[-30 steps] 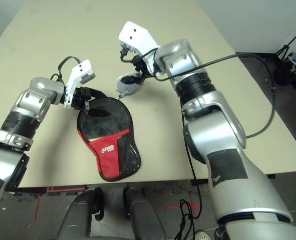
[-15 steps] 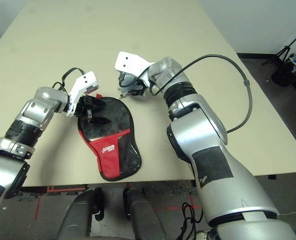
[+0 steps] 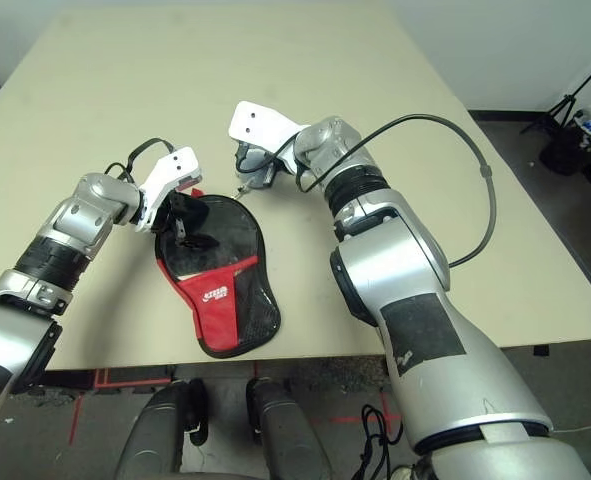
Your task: Store the ping-pong paddle in its case and zip it.
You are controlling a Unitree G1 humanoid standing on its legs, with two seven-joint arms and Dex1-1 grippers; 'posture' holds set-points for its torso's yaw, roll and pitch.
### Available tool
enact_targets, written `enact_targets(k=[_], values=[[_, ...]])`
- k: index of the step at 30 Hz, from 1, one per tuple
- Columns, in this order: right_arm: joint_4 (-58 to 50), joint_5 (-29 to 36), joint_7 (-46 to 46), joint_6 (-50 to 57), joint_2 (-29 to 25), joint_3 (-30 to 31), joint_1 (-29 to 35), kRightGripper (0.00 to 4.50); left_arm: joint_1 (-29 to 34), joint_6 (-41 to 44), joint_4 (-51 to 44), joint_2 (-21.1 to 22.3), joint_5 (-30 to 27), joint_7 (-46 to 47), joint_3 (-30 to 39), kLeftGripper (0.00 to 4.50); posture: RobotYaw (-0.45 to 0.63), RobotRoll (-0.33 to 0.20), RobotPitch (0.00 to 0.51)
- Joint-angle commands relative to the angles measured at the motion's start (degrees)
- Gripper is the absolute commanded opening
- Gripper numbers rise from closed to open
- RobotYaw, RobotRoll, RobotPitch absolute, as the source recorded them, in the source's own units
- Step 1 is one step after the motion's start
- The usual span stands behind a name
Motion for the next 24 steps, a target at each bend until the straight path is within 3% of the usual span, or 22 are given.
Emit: enact_targets(k=[1,9,14,24], values=[[0.03,-1.30,0.89,0.04,-1.06,-0.23,1.38,0.04,0.52,-0.99,3.46,-0.93,2.83,1.12,-2.35,4.50,-0.06,0.000,0.144],[-3.19,-3.29,8.40,-0.33,-6.37,1.13,5.37,0.04,-0.40,-2.22,5.60,-2.53,3.60,0.80,-2.31,4.50,-0.09,0.000,0.155],[-13.12,-1.64,17.69,3.92,-10.78,0.47,10.47,0.04,-0.90,-2.50,7.54,-3.53,3.24,0.67,-1.73,4.50,-0.12,0.000,0.161],[-60.24,2.18,32.12,26.16,-24.04,-1.26,30.38,0.04,-2.44,-3.92,11.04,-5.52,3.49,0.96,-1.50,4.50,-0.17,0.000,0.167]])
